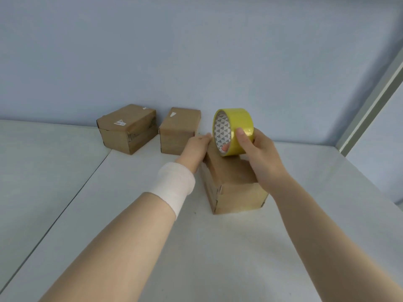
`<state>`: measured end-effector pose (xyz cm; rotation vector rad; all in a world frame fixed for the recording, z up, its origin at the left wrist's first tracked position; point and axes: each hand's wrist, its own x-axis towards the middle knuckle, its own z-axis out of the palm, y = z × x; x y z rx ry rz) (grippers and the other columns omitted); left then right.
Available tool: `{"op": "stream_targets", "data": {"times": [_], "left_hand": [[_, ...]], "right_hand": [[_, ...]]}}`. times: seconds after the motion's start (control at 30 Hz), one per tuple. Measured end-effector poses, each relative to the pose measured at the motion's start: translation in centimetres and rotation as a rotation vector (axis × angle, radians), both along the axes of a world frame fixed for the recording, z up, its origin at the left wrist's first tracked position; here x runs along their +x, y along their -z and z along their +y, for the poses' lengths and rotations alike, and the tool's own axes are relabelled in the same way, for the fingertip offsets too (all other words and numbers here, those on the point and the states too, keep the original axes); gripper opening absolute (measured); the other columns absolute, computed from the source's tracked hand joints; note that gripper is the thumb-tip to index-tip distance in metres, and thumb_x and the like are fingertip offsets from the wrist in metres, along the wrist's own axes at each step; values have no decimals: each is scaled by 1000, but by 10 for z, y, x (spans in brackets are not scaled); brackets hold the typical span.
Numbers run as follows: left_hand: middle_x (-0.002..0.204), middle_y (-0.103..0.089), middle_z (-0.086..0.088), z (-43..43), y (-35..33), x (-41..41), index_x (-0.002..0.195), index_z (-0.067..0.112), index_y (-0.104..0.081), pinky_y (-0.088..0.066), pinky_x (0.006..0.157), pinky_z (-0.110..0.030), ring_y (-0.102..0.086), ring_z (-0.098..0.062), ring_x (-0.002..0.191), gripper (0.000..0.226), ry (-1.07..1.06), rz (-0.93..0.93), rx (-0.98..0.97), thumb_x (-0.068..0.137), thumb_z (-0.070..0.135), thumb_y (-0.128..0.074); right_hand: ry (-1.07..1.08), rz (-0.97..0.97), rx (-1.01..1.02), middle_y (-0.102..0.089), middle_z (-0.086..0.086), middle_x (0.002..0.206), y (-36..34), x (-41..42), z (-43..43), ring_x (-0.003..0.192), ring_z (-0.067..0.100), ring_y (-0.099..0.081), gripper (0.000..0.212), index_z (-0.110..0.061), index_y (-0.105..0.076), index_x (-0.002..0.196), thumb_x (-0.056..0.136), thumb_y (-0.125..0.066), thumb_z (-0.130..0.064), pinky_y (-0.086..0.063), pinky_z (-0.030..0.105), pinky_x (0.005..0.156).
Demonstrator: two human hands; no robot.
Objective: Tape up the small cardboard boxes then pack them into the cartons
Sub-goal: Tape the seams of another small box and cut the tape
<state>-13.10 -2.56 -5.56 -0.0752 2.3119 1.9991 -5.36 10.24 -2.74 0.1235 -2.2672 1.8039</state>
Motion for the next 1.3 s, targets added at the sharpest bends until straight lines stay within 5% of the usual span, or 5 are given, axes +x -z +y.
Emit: {"op": "stream_targets", "data": {"times": [0.47, 0.67, 0.87, 1.07, 1.3], "left_hand": [[105, -63, -14, 1, 1, -2, 97, 16, -61, -45, 84, -33, -56, -26, 94, 25, 30, 33, -45, 99, 25, -38], [81, -56, 1, 1, 0, -2, 85, 20, -60, -40, 64, -24, -51, -16, 76, 29, 37, 15, -30, 99, 25, -35], [116, -60, -13, 4, -2, 0, 113, 6, -62, -41, 90, -30, -54, -26, 106, 37, 36, 73, -114, 100, 23, -32], [140, -41, 1, -21, -1, 45, 128, 15, -50, -22, 100, -3, -34, -11, 133, 38, 197, 669, -291, 94, 32, -51], [149, -35, -4, -32, 11, 79, 139, 14, -41, -11, 117, -29, -25, -18, 141, 60, 486, 968, -804, 87, 37, -60]], "right_hand": [[-56, 73, 110, -70, -19, 72, -1, 36, 11, 72, -7, -63, 11, -25, -61, 87, 86, -62, -36, -47, 11, 67], [108, 115, 17, -62, -8, 58, -3, 91, 20, 53, 3, -55, 46, -21, -64, 78, 64, -55, -64, -42, 13, 49], [148, -93, 97, -52, -7, 47, 32, 120, 13, 43, 4, -46, 44, -13, -59, 69, 72, -59, -58, -33, 12, 43], [129, -111, 6, -49, -15, 43, 42, 120, 7, 36, -1, -49, 27, -9, -59, 73, 84, -61, -33, -29, 6, 37], [69, -77, -56, -67, 2, 64, 28, 122, 10, 57, 7, -60, 41, -15, -65, 80, 73, -60, -55, -43, 15, 52]]}}
